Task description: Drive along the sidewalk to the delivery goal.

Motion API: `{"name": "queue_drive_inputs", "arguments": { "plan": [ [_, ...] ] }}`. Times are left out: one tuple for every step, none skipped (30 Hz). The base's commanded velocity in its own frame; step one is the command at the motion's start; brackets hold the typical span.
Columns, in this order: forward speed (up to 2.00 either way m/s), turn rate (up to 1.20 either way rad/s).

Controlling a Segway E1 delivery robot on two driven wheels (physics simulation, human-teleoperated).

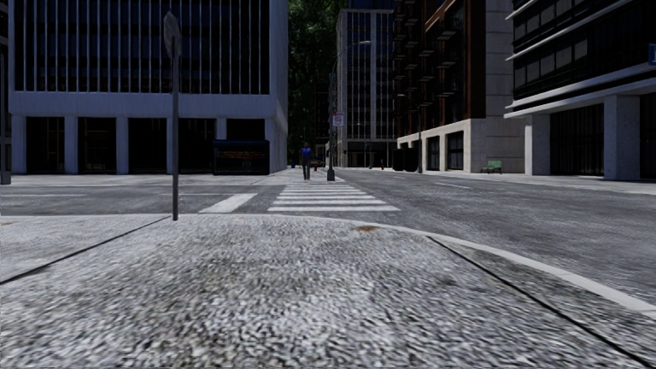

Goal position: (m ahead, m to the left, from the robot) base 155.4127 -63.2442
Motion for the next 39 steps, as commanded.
{"name": "queue_drive_inputs", "arguments": {
  "plan": [
    [2.0, 0.0],
    [2.0, 0.0],
    [2.0, 0.0],
    [2.0, 0.0],
    [2.0, 0.0],
    [2.0, 0.0],
    [2.0, 0.0],
    [2.0, 0.0],
    [2.0, 0.0],
    [2.0, 0.0],
    [2.0, 0.0],
    [2.0, -0.07],
    [2.0, -0.12],
    [2.0, -0.12],
    [2.0, -0.16],
    [2.0, -0.18],
    [2.0, -0.18],
    [2.0, -0.18],
    [2.0, -0.18],
    [2.0, -0.18],
    [2.0, -0.19],
    [2.0, -0.2],
    [2.0, -0.21],
    [2.0, -0.22],
    [2.0, -0.22],
    [2.0, -0.24],
    [2.0, -0.26],
    [2.0, -0.27],
    [2.0, -0.27],
    [2.0, -0.27],
    [2.0, -0.27],
    [2.0, -0.27],
    [2.0, -0.27],
    [2.0, -0.27],
    [2.0, -0.27],
    [2.0, -0.27],
    [2.0, -0.29],
    [2.0, -0.31],
    [2.0, -0.33]
  ]
}}
